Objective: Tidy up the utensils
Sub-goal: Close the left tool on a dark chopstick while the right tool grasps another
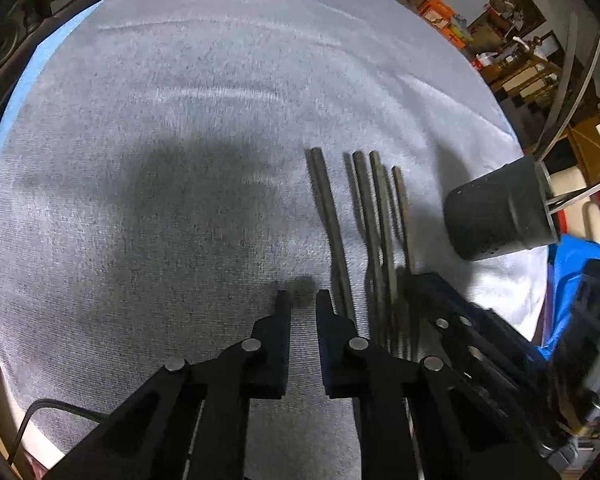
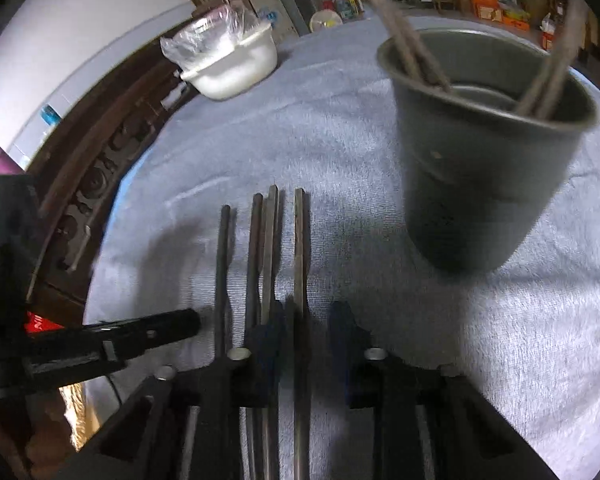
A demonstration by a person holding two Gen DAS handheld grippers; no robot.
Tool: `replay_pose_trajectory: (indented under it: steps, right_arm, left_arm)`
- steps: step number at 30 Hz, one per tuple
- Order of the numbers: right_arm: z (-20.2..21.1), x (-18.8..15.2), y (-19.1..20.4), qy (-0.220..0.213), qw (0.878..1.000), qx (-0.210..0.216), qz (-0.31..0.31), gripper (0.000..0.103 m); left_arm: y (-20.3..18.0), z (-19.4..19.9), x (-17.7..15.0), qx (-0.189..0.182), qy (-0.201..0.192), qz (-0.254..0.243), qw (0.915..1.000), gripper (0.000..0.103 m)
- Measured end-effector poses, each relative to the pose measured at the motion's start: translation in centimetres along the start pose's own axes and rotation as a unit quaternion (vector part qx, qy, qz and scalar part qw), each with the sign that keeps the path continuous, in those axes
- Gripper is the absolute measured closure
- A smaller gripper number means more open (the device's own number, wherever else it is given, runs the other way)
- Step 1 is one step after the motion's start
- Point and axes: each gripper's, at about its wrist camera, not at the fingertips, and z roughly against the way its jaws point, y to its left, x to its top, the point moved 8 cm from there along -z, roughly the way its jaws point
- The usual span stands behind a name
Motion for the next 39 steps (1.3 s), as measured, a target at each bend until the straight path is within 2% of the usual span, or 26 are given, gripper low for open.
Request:
replay_pose_trajectory:
  steps: [6, 15, 19, 29, 32, 39]
  right_arm:
    - [-0.8, 0.5, 0.3, 0.018, 0.999, -0.028, 0.014, 0.095]
    - [0.8, -0.8, -2.3, 0.036, 0.998, -0.028, -0.033, 0.095]
    - [1.4, -1.6, -2.8, 0.051, 0.997, -0.017, -0.050, 0.096]
    - [1.2, -1.3, -2.7, 0.056, 0.997, -0.014, -0.050, 0.095]
    - [1.1, -1.3, -2.8, 0.056, 0.997, -0.011, -0.052, 0.095]
    - [1.0, -1.2, -2.8, 0.063, 0.996, -0.005, -0.056, 0.094]
  left_arm:
    - [-0.2, 0.9, 1.0, -0.019, 0.002, 0.013, 0.9997, 0.090]
    - [-0.9, -1.2, 0.6, -0.005, 0.039, 0.041, 0.9984, 0.090]
    - [-0.9, -1.6, 1.5, 0.002, 0.036, 0.055, 0.9978, 0.090]
    - [-1.8, -1.5, 2.5, -0.015, 0.031, 0.064, 0.9974, 0.088]
    - [-2.2, -1.7, 2.7, -0.011, 0.031, 0.059, 0.9978, 0.078]
    - [-1.9, -2.8, 2.4, -0.008, 0.040, 0.066, 0.9970, 0.078]
